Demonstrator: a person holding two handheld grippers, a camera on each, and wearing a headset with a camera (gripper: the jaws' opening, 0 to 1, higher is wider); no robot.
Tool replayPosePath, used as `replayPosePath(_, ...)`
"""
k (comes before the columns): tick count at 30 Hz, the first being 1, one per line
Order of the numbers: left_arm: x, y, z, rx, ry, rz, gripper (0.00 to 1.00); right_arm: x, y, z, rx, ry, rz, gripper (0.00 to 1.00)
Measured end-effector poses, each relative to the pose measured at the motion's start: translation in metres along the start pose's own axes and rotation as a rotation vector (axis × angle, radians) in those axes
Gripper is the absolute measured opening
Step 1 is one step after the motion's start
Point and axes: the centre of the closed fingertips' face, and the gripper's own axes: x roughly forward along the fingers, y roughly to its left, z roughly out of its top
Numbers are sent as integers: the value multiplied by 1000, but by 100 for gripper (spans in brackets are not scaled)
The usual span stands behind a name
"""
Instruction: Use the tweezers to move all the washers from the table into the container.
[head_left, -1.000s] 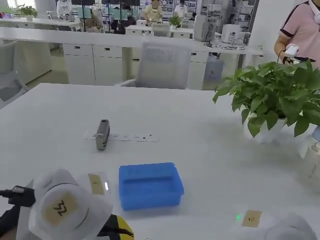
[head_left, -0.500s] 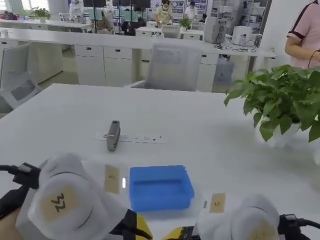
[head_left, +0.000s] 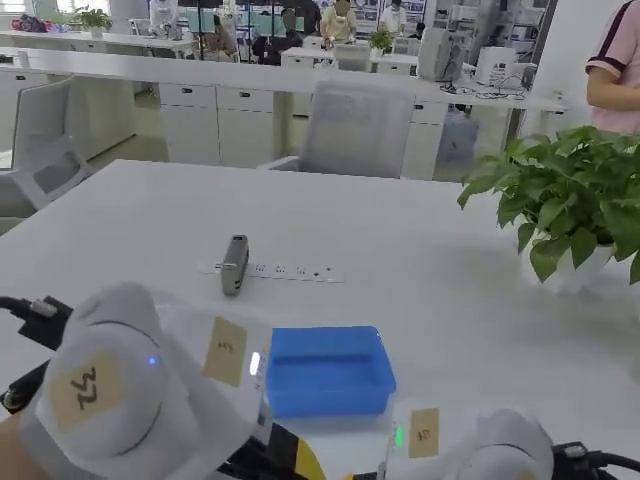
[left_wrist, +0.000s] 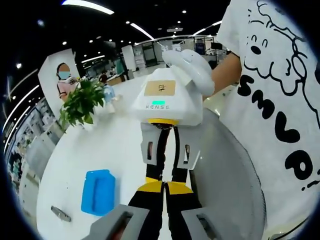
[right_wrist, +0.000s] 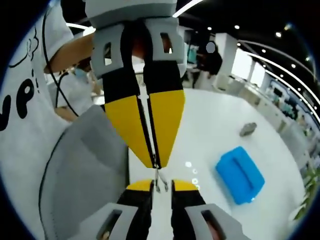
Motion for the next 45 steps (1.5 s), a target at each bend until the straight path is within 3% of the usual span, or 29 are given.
replayPosePath(2, 1, 0, -1, 16, 3, 7, 0, 2, 0, -1, 22, -9, 8, 5)
replayPosePath(6, 2, 4, -4, -16, -8, 23, 0, 2, -2, -2, 29, -14, 5, 4)
replayPosePath(9, 1, 11, -4, -101, -46, 70, 0, 2, -6, -2, 21, -13, -13, 3)
replayPosePath(11, 0, 17, -3, -165, -89, 130, 0, 1, -9, -1, 43, -28, -14, 2)
replayPosePath(12, 0, 17, -4, -213, -105, 136, 0, 2, -11, -2, 63, -30, -20, 2)
replayPosePath(13, 0, 20, -5, -285, -134, 174, 2, 2, -13, -2, 71, -34, -23, 2)
replayPosePath(15, -3, 24, -8, -349, -174, 242, 16, 3, -17, -1, 129, -55, -33, 2)
replayPosePath(16, -8, 30, -12, -405, -207, 329, 23, 4, -19, -2, 142, -59, -32, 2)
replayPosePath(17, -12, 30, -17, -449, -226, 367, 30, 5, -23, -2, 157, -61, -39, 2)
replayPosePath(19, -20, 29, -33, -566, -249, 455, 34, 6, -29, -2, 165, -69, -55, 2)
replayPosePath(20, -28, 32, -47, -620, -260, 546, 39, 7, -32, -1, 170, -73, -59, 2)
replayPosePath(21, -32, 32, -57, -653, -260, 599, 44, 8, -36, -1, 183, -76, -64, 2)
replayPosePath(22, -37, 32, -70, -691, -246, 655, 50, 9, -39, 0, 187, -78, -67, 2)
replayPosePath(23, -45, 32, -92, -753, -219, 747, 59, 11, -43, 1, 190, -78, -68, 2)
replayPosePath(25, -59, 34, -118, -841, -233, 872, 71, 16, -49, 3, 194, -72, -66, 2)
replayPosePath(26, -65, 35, -127, -856, -233, 917, 74, 18, -52, 4, 193, -71, -67, 2)
replayPosePath(27, -70, 34, -143, -866, -186, 967, 75, 21, -56, 5, 187, -72, -67, 2)
replayPosePath(28, -72, 34, -152, -881, -161, 1000, 76, 24, -59, 6, 188, -72, -68, 3)
replayPosePath(32, -74, 36, -173, -880, -99, 1099, 82, 40, -73, 11, 210, -81, -64, 3)
replayPosePath(34, -75, 38, -174, -882, -90, 1127, 83, 49, -78, 11, 221, -82, -62, 3)
replayPosePath(36, -85, 45, -167, -827, -130, 1200, 84, 56, -82, 11, 233, -87, -59, 3)
replayPosePath(39, -82, 43, -169, -830, -121, 1193, 89, 66, -86, 9, 238, -86, -52, 3)
replayPosePath(42, -88, 43, -176, -817, -84, 1226, 86, 74, -89, 8, 238, -83, -44, 4)
replayPosePath(45, -92, 42, -179, -834, -90, 1241, 85, 82, -93, 6, 252, -79, -36, 4)
